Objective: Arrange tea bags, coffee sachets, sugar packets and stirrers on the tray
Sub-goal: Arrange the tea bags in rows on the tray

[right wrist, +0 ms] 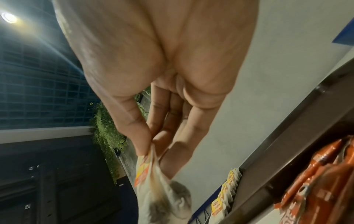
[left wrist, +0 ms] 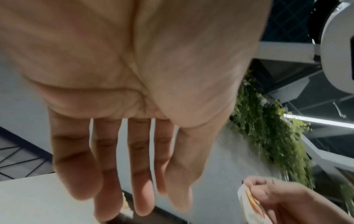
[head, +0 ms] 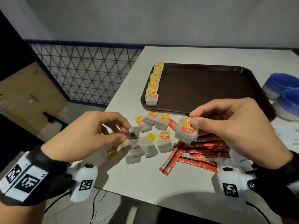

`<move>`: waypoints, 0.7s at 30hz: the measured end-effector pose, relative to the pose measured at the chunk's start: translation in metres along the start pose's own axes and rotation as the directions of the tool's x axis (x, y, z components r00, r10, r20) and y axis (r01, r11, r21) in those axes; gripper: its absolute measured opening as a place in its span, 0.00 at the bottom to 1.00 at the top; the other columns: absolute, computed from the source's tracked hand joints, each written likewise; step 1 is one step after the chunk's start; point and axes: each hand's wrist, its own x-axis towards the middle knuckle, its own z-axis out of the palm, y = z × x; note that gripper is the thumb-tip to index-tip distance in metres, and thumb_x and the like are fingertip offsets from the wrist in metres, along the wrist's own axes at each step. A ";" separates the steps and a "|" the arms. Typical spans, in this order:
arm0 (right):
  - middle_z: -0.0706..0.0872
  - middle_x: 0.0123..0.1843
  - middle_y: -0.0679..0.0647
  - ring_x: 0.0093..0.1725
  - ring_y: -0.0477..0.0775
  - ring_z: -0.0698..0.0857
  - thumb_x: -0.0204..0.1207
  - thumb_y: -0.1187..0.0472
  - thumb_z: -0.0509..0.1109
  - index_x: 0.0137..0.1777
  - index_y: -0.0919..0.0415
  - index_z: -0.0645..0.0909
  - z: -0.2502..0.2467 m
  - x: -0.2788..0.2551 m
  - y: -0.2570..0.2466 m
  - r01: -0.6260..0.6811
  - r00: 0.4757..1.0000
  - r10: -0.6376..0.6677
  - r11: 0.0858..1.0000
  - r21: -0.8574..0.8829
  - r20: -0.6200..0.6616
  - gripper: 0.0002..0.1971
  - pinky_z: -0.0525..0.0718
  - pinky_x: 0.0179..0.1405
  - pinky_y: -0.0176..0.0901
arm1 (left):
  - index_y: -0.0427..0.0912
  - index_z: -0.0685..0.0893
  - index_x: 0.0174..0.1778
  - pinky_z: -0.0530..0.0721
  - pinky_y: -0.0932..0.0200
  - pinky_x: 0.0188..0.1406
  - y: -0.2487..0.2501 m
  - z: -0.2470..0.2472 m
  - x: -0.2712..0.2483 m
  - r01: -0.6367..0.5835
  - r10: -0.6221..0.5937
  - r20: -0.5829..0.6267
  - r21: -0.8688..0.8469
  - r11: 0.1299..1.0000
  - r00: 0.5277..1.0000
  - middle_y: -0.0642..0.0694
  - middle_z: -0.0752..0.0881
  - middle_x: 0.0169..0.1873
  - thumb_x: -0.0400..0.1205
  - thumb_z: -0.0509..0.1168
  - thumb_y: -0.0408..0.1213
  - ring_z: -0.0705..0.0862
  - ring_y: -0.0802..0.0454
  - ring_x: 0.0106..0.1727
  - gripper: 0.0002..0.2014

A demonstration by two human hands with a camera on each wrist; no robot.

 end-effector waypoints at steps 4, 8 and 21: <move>0.95 0.40 0.55 0.39 0.59 0.95 0.70 0.62 0.85 0.42 0.51 0.95 0.006 0.001 0.000 -0.019 1.000 0.019 1.000 0.017 0.017 0.05 0.96 0.45 0.58 | 0.68 0.88 0.51 0.83 0.65 0.43 -0.013 0.000 -0.009 0.030 -0.042 0.044 0.241 0.970 0.998 0.67 0.88 0.50 0.78 0.77 0.49 0.86 0.62 0.51 0.09; 0.95 0.40 0.55 0.38 0.59 0.95 0.69 0.61 0.85 0.42 0.51 0.95 0.007 0.000 -0.002 -0.024 0.999 0.024 1.000 0.019 0.021 0.04 0.96 0.45 0.58 | 0.70 0.85 0.55 0.82 0.66 0.46 -0.034 -0.005 -0.011 0.059 -0.078 0.040 0.355 0.933 0.996 0.69 0.84 0.54 0.78 0.78 0.43 0.81 0.69 0.57 0.17; 0.95 0.39 0.57 0.38 0.61 0.95 0.69 0.63 0.85 0.42 0.53 0.95 0.021 0.000 -0.005 -0.031 0.998 0.030 0.999 0.018 0.063 0.04 0.95 0.44 0.56 | 0.63 0.87 0.45 0.78 0.70 0.50 -0.041 0.007 -0.002 -0.022 -0.041 0.169 0.356 0.934 0.985 0.63 0.76 0.54 0.73 0.81 0.44 0.81 0.62 0.55 0.11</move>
